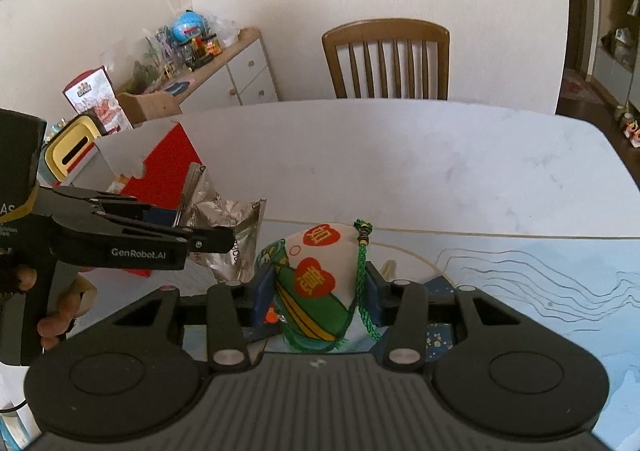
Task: Organize objects
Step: 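Carry the silver snack bag and green pouch into the red box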
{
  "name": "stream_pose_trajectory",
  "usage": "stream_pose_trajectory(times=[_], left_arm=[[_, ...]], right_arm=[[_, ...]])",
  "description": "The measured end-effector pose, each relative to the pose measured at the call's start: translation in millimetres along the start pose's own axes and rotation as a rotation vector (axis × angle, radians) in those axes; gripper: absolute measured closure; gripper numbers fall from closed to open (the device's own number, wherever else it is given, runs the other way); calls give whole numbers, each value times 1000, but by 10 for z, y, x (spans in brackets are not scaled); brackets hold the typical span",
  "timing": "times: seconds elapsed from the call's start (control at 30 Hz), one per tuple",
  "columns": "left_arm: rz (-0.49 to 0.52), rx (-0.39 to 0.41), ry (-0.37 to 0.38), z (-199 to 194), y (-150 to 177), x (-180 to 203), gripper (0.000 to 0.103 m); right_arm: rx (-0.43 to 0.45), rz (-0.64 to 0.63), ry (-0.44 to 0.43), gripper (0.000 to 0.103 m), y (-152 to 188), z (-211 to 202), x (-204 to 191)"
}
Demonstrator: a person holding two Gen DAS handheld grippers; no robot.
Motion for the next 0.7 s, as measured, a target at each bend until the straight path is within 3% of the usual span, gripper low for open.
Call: stream_pose_trajectory(times=[0.33,0.7], left_arm=[[-25,-2,26,-318,-75,-50,58],[-49,23,59,-684,-132,-296,58]], right_arm=[[15,-46,1,59,-71,-252,-229],[34,-107,-16,59,-241,-376,-746]])
Point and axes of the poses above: each gripper's, at about its wrist camera, not at the fingertips, and z roughly the way its jaws point, x to its right, y to its underside, the point moved 10 cm from there along z, roughly the way its jaws point, and after that the axes turned 8 degrees about -y, right-handed, at the moved point
